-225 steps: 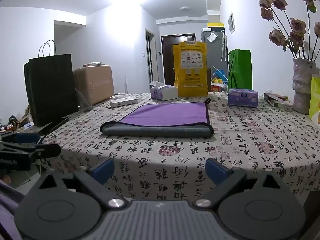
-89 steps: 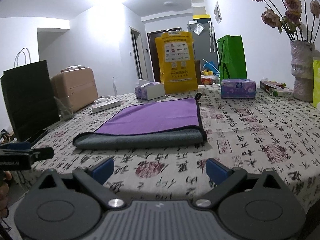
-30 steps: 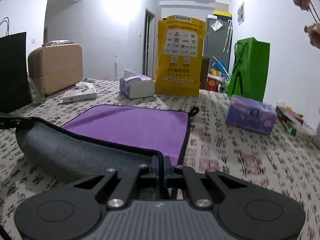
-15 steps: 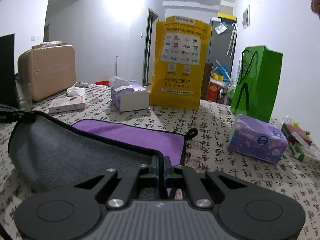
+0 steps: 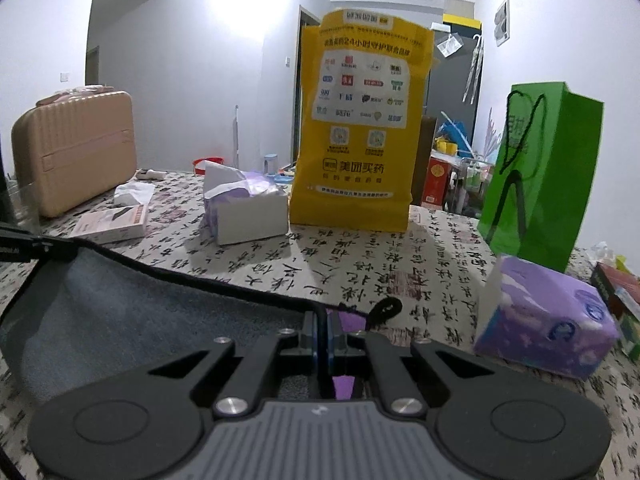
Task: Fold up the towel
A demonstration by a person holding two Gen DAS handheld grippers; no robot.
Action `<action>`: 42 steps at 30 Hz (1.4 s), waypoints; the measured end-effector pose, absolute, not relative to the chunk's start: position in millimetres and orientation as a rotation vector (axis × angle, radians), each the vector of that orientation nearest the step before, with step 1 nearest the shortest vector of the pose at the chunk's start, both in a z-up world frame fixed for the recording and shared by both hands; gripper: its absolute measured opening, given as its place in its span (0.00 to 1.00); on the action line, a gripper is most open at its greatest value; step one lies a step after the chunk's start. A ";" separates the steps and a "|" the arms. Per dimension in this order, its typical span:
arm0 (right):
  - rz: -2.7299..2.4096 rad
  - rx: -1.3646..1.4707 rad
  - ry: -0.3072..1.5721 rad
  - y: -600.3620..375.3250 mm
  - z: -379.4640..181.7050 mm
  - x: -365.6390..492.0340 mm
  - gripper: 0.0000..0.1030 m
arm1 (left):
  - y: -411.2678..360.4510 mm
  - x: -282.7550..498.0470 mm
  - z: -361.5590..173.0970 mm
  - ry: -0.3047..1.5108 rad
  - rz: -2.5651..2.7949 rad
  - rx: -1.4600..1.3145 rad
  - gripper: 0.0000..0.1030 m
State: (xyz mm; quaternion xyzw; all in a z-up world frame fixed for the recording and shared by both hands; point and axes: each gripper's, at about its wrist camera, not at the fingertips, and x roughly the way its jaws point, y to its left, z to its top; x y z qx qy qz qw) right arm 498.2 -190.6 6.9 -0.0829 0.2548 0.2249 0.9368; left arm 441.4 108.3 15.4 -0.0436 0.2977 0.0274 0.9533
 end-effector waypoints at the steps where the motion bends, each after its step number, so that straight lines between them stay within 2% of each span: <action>1: 0.461 -0.171 0.525 -188.9 6.2 503.8 0.04 | 110.8 448.2 13.9 0.613 0.057 -0.096 0.06; 14: 0.455 -0.178 0.590 -178.6 -14.0 562.2 0.05 | 122.6 502.7 -11.6 0.675 0.048 -0.118 0.06; 20: 0.424 -0.135 0.631 -186.1 -35.3 575.5 0.13 | 133.2 506.8 -30.4 0.696 0.052 -0.155 0.12; 22: 0.423 -0.112 0.635 -189.5 -39.7 575.9 0.17 | 134.6 506.9 -29.2 0.696 0.059 -0.149 0.24; 24: 0.418 -0.103 0.631 -190.3 -42.2 576.1 0.19 | 135.8 506.7 -30.4 0.690 0.077 -0.140 0.55; 25: 0.417 -0.102 0.631 -190.2 -42.5 576.2 0.20 | 136.0 507.0 -32.5 0.692 0.086 -0.134 0.59; 28: 0.412 -0.095 0.634 -191.0 -42.8 576.0 0.32 | 133.4 506.2 -35.6 0.682 0.082 -0.108 0.69; 30: 0.404 -0.084 0.638 -193.0 -42.5 576.7 0.49 | 131.3 505.1 -35.8 0.669 0.076 -0.091 0.83; 32: 0.398 -0.061 0.641 -196.9 -42.6 578.0 0.57 | 131.3 504.1 -35.4 0.656 0.062 -0.095 0.84; 34: 0.396 -0.038 0.634 -200.4 -41.8 578.0 0.61 | 131.8 503.7 -34.8 0.648 0.064 -0.102 0.86; 37: 0.379 -0.026 0.608 -202.6 -39.4 574.0 0.75 | 132.9 501.1 -32.3 0.638 0.076 -0.109 0.90; 40: 0.384 -0.022 0.596 -203.7 -34.8 568.8 0.80 | 133.4 494.8 -26.6 0.626 0.096 -0.099 0.93; 42: 0.377 -0.014 0.586 -205.7 -31.7 563.8 0.90 | 134.6 489.4 -21.9 0.628 0.101 -0.103 0.94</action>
